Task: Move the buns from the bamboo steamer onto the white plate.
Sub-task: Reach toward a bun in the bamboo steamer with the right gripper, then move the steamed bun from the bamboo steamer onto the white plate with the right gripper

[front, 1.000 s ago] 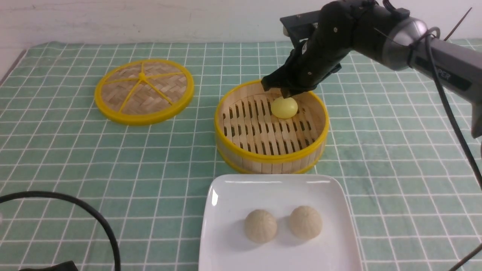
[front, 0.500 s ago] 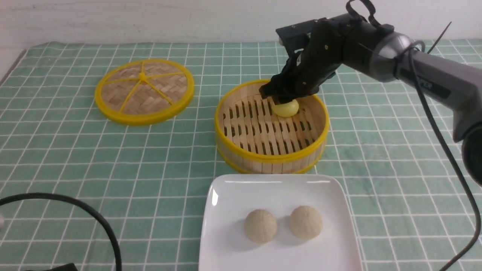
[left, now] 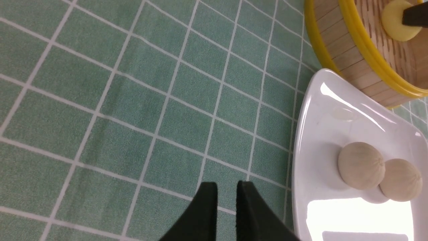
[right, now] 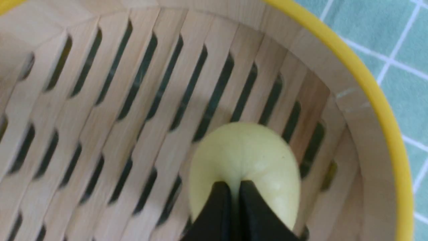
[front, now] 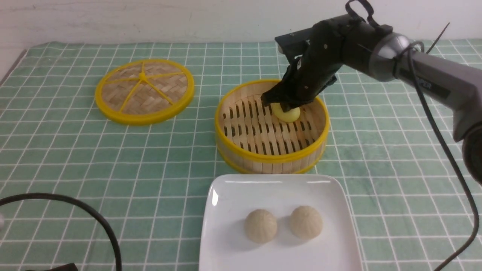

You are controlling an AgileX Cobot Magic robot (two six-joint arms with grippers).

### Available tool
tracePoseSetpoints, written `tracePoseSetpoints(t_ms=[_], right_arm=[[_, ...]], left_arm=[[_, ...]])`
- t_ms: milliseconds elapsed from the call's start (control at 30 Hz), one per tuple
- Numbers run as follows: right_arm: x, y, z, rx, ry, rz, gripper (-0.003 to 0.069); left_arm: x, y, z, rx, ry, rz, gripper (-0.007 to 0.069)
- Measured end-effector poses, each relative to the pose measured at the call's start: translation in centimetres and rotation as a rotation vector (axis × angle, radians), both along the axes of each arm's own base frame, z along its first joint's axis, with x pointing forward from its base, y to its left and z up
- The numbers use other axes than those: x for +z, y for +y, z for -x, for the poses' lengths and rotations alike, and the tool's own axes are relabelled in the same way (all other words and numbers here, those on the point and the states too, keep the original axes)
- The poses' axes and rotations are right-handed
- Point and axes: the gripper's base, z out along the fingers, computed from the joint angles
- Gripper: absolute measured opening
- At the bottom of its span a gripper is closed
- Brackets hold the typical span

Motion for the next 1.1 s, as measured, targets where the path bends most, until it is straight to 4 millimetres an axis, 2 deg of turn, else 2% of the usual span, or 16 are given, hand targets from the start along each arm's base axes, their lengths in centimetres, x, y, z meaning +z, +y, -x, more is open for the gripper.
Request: tracePoseSetpoints(t_ms=[67, 167, 200, 233, 300, 367, 433, 567, 767, 800, 833, 900, 1100], right_arm=[[2.5, -0.6, 1.6, 0.059, 0.043, 0.039, 0.0011], [7.8, -1.7, 4.7, 0.143, 0.062, 0.052, 0.0011], [8.9, -1.9, 5.3, 0.153, 0.057, 0.046, 0.0011], [11.1, -2.2, 6.4, 0.159, 0.032, 0.013, 0.0011], [14.0, -2.5, 8.3, 0.174, 0.002, -0.061, 0.0011], [15.5, -2.3, 9.6, 0.201, 0.002, -0.132, 0.0011], [15.8, -1.9, 10.4, 0.226, 0.02, -0.173, 0.0011], [13.3, 0.7, 11.9, 0.327, 0.137, -0.225, 0.0013], [5.6, 4.2, 12.8, 0.43, 0.305, -0.057, 0.0017], [5.6, 4.2, 12.8, 0.43, 0.304, -0.057, 0.0017], [3.6, 4.7, 12.6, 0.436, 0.322, 0.025, 0.0018], [1.8, 5.0, 12.2, 0.418, 0.339, 0.091, 0.0018], [-2.0, 5.7, 11.5, 0.398, 0.39, 0.151, 0.0036]], left_arm=[[0.0, 0.0, 0.0, -0.001, 0.002, 0.0, 0.0118], [0.0, 0.0, 0.0, -0.001, 0.002, 0.0, 0.0118], [0.0, 0.0, 0.0, -0.001, 0.002, 0.0, 0.0118], [0.0, 0.0, 0.0, -0.001, 0.002, 0.0, 0.0118], [0.0, 0.0, 0.0, -0.002, 0.005, 0.0, 0.0118], [0.0, 0.0, 0.0, -0.002, 0.006, 0.0, 0.0121], [0.0, 0.0, 0.0, -0.002, 0.006, 0.0, 0.0122], [0.0, 0.0, 0.0, -0.003, 0.007, 0.0, 0.0125], [0.0, 0.0, 0.0, -0.003, 0.006, 0.002, 0.0125], [0.0, 0.0, 0.0, -0.003, 0.006, 0.002, 0.0125], [0.0, 0.0, 0.0, -0.003, 0.006, 0.002, 0.0125], [0.0, 0.0, 0.0, -0.003, 0.006, 0.002, 0.0125], [0.0, 0.0, 0.0, -0.003, 0.006, 0.003, 0.0132]])
